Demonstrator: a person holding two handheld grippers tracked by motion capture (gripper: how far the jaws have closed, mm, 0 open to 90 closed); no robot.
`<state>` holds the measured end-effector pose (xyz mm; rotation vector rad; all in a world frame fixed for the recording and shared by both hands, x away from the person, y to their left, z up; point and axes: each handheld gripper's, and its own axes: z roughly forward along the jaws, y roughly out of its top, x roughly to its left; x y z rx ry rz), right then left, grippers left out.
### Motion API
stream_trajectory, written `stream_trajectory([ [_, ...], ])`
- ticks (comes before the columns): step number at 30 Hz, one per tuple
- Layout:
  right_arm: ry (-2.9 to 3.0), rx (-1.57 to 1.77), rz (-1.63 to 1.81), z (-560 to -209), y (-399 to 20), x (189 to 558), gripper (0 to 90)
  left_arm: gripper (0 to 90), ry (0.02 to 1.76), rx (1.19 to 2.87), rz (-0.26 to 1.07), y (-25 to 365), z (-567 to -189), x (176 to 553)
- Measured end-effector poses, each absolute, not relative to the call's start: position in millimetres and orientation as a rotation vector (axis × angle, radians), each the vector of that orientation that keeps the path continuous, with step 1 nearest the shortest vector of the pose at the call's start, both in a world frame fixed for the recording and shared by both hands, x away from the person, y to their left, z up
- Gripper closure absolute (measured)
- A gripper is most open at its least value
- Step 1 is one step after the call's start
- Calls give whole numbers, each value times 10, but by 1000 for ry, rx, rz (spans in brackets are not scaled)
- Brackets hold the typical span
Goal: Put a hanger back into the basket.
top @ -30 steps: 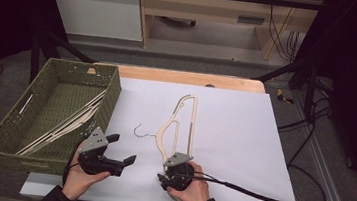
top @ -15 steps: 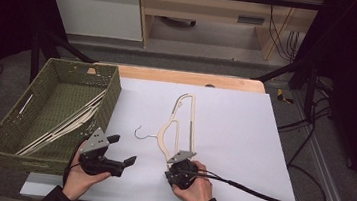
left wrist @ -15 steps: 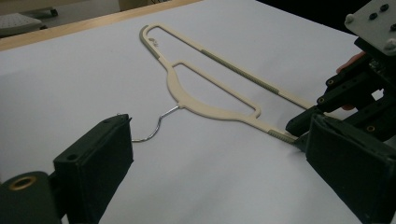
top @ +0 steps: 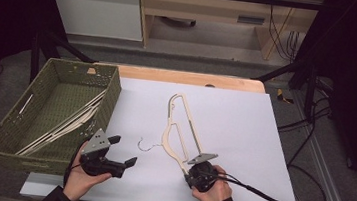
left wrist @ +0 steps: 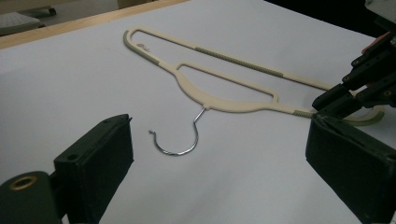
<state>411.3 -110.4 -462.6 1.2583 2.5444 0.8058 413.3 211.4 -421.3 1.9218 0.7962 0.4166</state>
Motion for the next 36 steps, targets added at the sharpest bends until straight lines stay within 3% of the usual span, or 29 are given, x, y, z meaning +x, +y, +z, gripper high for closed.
stream_trajectory([
  [5,2530,1276,806,-4623,-1180,4110,784,76,798,1927,414,2106,-4228,4134],
  [8,2520,1241,836,-4610,-1192,4114,686,77,795,1930,410,2096,-4233,4136],
  [17,2461,1247,853,-4681,-1134,4126,642,77,794,1944,406,2064,-4260,4145],
  [21,2439,1235,835,-4693,-1105,4096,680,78,795,1944,405,2042,-4266,4148],
  [26,2422,1292,809,-4681,-1109,4125,795,79,787,1960,403,2005,-4275,4158],
  [36,2442,1376,881,-4610,-1171,4180,799,102,768,1989,397,1844,-4193,4333],
])
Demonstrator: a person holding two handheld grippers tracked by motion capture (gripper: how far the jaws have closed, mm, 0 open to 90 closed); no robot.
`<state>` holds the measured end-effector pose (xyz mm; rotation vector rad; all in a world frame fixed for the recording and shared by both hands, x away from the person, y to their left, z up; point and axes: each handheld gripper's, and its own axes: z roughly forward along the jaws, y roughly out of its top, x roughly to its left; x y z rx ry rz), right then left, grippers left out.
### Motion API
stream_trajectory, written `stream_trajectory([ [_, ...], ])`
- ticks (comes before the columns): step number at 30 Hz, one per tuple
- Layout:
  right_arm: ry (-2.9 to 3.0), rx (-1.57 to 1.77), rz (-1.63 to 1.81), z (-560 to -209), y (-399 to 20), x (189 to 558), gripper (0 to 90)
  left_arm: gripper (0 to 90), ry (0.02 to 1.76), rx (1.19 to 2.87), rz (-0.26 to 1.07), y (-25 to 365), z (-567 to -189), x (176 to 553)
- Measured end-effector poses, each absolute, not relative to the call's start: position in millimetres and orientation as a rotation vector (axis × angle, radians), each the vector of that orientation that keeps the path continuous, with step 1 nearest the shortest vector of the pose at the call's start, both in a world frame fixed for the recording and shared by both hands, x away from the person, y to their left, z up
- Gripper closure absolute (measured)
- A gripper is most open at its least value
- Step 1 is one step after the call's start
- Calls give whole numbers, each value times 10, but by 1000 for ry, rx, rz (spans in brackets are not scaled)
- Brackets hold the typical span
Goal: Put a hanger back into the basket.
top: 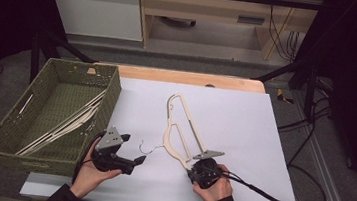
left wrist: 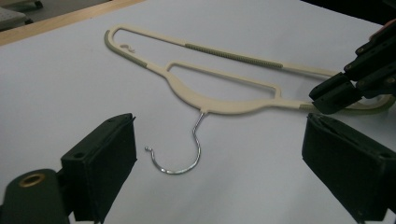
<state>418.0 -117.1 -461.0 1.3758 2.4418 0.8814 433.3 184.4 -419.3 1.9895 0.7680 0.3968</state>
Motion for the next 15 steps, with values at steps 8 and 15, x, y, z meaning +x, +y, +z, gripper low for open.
stream_trajectory([
  [8,2410,1370,945,-4451,-1245,4154,800,163,741,2082,347,1522,-4250,4651],
  [15,2400,1375,979,-4377,-1282,4140,800,304,721,2194,316,1346,-4439,4908],
])
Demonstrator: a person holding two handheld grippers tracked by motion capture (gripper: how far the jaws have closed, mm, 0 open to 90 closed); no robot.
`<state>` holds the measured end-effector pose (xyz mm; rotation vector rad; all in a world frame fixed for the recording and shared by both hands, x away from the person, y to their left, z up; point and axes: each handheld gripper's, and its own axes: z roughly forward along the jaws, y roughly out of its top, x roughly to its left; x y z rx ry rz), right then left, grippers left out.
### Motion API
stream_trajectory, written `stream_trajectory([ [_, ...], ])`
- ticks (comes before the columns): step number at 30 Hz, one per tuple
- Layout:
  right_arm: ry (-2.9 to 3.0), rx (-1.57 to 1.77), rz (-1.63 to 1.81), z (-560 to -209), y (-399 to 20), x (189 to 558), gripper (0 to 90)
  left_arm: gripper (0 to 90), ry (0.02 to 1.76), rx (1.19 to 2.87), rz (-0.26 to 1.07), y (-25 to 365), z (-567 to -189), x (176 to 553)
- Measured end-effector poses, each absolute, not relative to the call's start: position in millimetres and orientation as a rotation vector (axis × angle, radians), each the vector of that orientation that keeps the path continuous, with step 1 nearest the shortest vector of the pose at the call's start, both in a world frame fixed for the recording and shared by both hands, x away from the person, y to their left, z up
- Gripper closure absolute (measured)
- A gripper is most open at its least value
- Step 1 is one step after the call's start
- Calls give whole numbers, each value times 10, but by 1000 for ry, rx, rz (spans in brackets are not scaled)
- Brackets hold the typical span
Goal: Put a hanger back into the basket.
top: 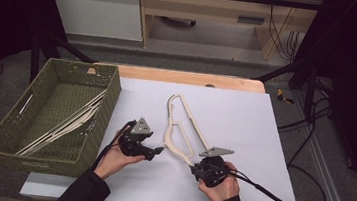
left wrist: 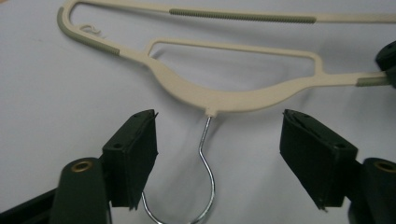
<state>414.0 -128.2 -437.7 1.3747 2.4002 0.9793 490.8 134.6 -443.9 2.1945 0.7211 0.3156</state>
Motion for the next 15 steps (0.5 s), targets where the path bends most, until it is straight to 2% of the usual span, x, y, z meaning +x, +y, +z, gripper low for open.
stream_trajectory([
  [15,2406,1339,986,-4337,-1323,4132,800,676,672,2292,198,1267,-4689,5143],
])
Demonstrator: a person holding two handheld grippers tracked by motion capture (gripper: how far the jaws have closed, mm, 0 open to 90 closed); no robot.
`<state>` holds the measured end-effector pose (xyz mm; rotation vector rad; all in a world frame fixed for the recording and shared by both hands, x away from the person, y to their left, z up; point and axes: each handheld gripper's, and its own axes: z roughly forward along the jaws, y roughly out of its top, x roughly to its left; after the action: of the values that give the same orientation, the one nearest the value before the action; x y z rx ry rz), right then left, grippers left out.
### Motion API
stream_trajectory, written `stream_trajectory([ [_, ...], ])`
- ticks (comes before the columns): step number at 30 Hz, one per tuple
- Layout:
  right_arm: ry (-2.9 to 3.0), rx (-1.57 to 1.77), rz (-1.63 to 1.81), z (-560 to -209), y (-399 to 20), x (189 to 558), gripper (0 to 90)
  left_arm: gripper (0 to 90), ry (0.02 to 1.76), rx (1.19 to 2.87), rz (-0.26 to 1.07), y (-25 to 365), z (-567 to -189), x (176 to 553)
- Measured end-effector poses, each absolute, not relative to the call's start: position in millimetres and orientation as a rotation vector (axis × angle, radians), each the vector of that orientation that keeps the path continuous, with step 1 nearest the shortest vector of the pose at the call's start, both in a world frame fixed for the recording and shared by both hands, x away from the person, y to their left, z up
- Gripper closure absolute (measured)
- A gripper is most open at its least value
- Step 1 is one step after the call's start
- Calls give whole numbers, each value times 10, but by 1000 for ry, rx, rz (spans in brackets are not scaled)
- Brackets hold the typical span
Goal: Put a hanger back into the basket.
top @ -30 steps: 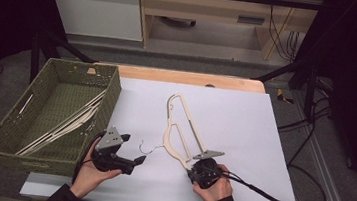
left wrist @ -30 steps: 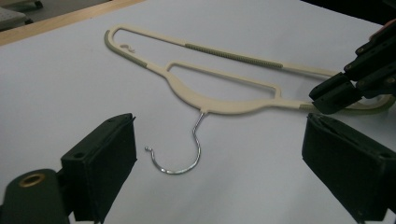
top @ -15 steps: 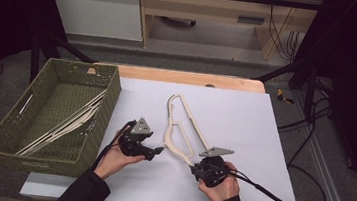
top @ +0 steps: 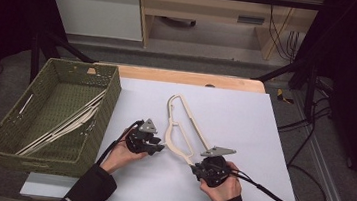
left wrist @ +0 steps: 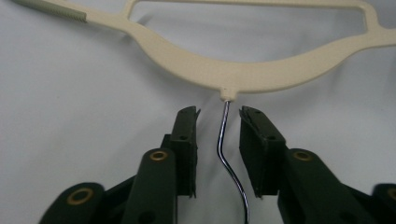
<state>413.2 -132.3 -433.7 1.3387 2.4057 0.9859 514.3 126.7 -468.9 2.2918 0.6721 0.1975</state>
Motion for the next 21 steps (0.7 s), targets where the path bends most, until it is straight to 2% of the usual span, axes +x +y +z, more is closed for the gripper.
stream_trajectory([
  [6,2410,1362,987,-4314,-1321,4117,800,835,653,2323,170,1257,-4689,5153],
  [11,2422,1373,992,-4318,-1314,4107,798,849,658,2320,171,1271,-4633,5125],
  [21,2497,1335,901,-4484,-1249,4063,786,868,601,2455,283,1160,-4500,4932],
])
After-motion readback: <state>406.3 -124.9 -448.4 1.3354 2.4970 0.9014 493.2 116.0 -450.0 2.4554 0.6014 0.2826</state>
